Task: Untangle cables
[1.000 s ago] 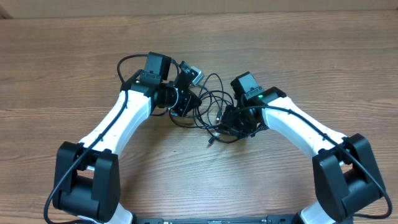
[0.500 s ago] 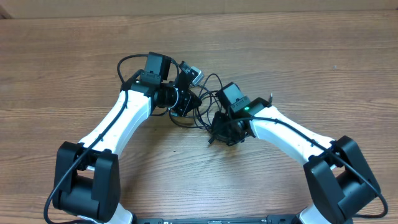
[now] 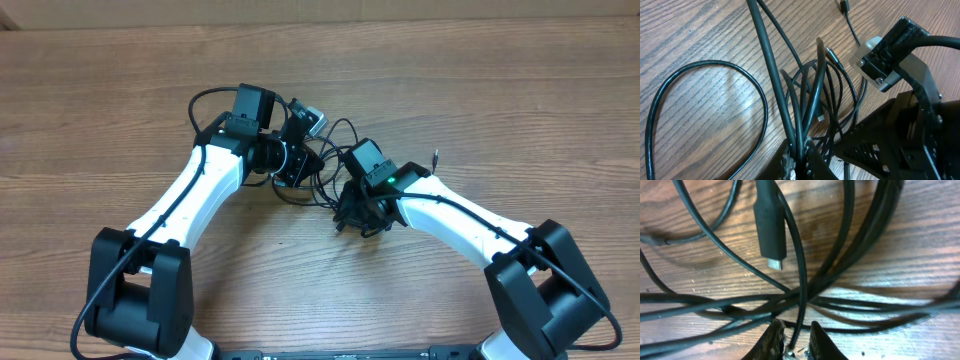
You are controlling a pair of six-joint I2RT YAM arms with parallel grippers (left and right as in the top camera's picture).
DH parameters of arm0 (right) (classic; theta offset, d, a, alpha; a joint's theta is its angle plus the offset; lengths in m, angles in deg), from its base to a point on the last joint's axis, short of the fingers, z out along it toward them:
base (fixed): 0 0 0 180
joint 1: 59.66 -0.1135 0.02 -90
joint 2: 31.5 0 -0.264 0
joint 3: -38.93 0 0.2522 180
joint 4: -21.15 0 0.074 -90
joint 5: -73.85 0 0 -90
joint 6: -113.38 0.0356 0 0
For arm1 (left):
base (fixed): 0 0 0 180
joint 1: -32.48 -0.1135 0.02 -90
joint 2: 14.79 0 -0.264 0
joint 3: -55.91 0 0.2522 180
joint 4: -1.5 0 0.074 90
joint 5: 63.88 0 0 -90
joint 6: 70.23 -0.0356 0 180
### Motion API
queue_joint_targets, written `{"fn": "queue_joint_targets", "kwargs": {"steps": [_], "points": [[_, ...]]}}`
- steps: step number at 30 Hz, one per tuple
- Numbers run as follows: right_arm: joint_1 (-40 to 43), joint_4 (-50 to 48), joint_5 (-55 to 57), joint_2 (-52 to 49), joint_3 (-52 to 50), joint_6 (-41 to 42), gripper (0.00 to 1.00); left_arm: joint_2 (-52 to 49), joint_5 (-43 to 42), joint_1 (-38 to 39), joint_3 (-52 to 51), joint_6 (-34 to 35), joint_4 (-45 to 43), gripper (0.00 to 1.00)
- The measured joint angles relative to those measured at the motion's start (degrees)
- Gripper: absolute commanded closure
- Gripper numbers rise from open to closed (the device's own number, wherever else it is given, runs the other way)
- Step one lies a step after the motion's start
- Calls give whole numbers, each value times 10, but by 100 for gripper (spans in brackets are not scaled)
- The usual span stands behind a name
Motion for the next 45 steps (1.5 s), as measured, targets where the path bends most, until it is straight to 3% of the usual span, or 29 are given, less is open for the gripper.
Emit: {"fn": "queue_joint_targets", "kwargs": {"steps": [2,4,14,22,45], "points": [[0,-7,2,0,-6,3,86,0,0,0,0,0,0,91],[0,-14,2,0,-11,3,96,0,0,0,0,0,0,91],[25,0,-14,2,-11,0,96,0,0,0,0,0,0,91],[93,-94,-64,34,-3,-14,96,0,0,0,0,0,0,91],[93,-166,-53,-7,-2,-14,96,0,0,0,0,0,0,91]]}}
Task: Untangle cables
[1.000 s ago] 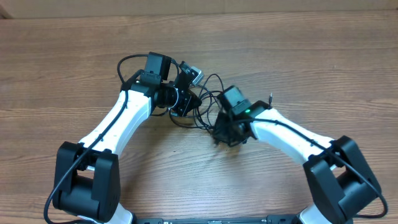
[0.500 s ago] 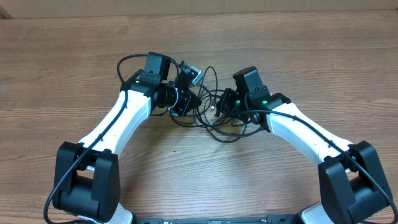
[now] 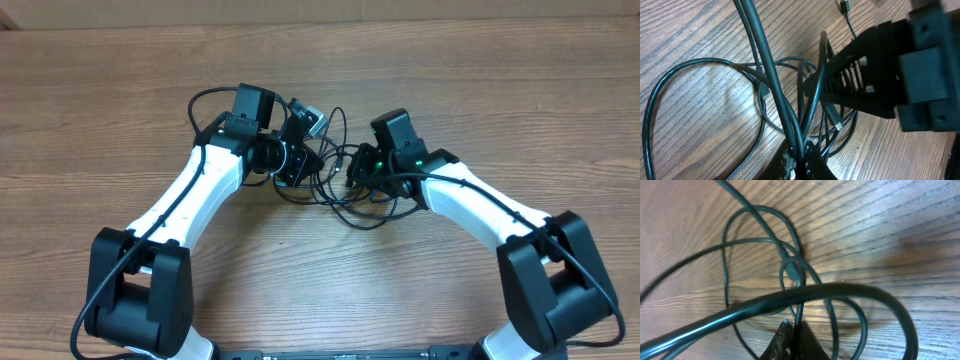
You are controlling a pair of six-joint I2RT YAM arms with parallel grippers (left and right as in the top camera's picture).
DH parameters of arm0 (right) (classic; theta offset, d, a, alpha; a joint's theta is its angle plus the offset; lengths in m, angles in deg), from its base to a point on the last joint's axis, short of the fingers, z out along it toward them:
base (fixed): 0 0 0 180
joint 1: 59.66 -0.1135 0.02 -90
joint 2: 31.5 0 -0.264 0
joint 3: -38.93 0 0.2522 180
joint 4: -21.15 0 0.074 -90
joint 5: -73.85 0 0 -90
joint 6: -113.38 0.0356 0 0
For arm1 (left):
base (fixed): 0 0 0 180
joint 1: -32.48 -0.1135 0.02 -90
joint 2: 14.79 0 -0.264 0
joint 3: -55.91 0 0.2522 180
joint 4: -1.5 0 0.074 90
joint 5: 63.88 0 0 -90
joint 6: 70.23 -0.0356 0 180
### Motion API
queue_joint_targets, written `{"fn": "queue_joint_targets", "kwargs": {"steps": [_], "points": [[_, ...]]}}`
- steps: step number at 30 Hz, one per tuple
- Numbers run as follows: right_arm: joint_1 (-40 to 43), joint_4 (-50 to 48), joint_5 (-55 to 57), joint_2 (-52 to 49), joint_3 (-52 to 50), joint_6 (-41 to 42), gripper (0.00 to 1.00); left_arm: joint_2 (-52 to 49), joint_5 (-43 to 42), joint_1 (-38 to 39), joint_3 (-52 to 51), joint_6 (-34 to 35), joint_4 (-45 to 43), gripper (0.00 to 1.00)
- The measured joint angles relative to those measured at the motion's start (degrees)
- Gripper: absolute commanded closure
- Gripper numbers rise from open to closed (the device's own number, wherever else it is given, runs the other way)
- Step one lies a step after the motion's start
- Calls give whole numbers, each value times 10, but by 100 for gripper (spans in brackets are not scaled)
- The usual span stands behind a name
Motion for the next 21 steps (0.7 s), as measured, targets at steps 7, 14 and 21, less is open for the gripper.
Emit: {"fn": "queue_joint_targets", "kwargs": {"steps": [7,14,21], "points": [[0,-3,0,-6,0,0,96,0,0,0,0,0,0,96],[0,-4,0,-6,0,0,96,0,0,0,0,0,0,96],[0,-4,1,-6,0,0,96,0,0,0,0,0,0,96]]}}
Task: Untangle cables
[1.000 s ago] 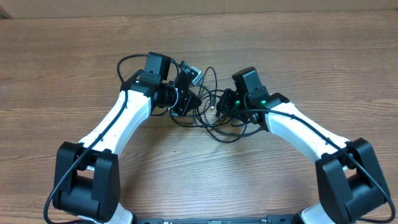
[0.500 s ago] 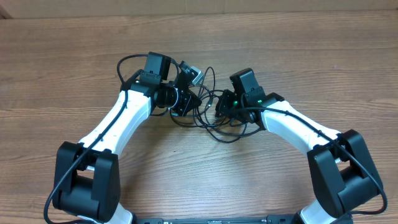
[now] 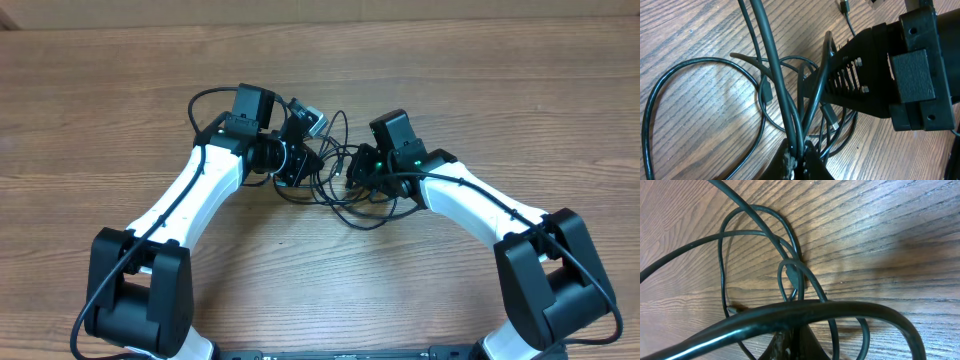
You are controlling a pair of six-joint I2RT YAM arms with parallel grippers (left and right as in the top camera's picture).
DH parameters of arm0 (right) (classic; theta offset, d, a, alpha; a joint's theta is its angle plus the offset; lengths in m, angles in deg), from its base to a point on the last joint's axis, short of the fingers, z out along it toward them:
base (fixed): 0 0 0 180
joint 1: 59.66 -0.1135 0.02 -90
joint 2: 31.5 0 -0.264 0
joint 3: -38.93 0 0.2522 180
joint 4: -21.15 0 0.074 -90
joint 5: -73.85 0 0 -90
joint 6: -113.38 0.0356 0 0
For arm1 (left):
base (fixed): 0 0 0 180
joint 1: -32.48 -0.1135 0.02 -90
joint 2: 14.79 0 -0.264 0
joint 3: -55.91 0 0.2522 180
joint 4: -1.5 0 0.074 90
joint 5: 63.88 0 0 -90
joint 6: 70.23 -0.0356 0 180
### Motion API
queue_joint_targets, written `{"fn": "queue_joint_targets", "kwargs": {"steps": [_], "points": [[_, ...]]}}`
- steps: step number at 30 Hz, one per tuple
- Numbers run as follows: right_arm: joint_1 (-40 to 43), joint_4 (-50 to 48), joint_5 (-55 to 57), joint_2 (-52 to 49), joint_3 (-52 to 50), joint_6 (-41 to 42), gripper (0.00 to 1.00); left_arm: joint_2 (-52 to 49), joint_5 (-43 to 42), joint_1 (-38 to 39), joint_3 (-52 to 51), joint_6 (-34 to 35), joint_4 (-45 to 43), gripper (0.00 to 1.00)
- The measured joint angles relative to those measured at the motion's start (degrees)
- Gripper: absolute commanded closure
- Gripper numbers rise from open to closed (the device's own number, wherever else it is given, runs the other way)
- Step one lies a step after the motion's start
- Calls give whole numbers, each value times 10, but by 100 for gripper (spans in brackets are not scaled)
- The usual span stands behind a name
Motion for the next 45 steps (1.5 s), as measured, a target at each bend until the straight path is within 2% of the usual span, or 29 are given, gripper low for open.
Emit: {"fn": "queue_joint_targets", "kwargs": {"steps": [39,45], "points": [[0,0,0,0,0,0,96,0,0,0,0,0,0,96],[0,-1,0,0,0,-1,93,0,0,0,0,0,0,96]]}}
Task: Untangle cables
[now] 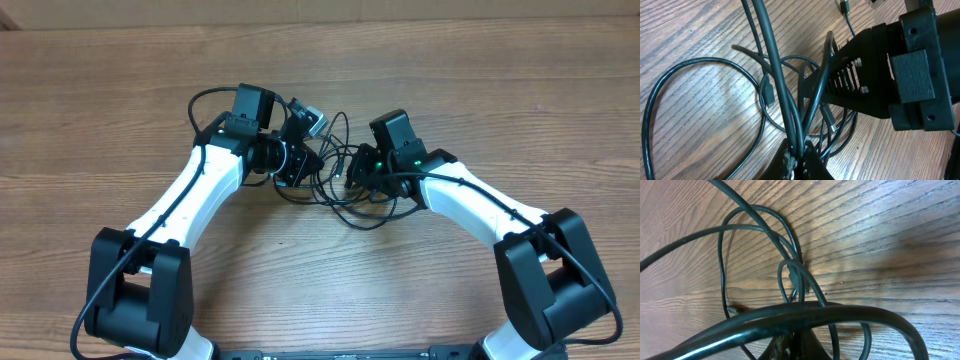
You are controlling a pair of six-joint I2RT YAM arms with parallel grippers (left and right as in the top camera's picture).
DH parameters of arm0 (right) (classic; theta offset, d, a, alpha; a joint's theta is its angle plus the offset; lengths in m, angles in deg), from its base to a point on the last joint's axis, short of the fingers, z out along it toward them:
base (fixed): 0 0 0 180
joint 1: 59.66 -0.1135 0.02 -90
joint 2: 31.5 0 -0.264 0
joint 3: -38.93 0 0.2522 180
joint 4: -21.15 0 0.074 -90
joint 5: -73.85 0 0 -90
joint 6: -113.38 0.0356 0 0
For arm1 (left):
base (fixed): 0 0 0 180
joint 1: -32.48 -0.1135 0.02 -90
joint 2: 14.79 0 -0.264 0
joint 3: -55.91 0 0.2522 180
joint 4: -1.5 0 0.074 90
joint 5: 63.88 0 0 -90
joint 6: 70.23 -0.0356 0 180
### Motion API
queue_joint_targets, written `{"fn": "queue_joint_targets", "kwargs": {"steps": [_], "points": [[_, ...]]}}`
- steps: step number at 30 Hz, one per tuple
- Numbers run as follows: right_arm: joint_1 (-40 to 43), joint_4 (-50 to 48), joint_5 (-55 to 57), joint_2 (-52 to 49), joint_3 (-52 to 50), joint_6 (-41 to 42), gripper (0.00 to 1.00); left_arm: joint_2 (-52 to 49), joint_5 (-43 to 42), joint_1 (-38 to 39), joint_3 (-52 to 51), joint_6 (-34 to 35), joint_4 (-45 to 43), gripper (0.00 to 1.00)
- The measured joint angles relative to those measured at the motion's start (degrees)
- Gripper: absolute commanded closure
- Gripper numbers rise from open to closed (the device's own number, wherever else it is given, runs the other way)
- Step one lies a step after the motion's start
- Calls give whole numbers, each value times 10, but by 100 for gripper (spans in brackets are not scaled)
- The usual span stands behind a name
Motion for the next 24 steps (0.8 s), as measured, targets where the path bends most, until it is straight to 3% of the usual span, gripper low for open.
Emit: {"fn": "queue_joint_targets", "kwargs": {"steps": [24], "points": [[0,0,12,-1,0,-1,96,0,0,0,0,0,0,96]]}}
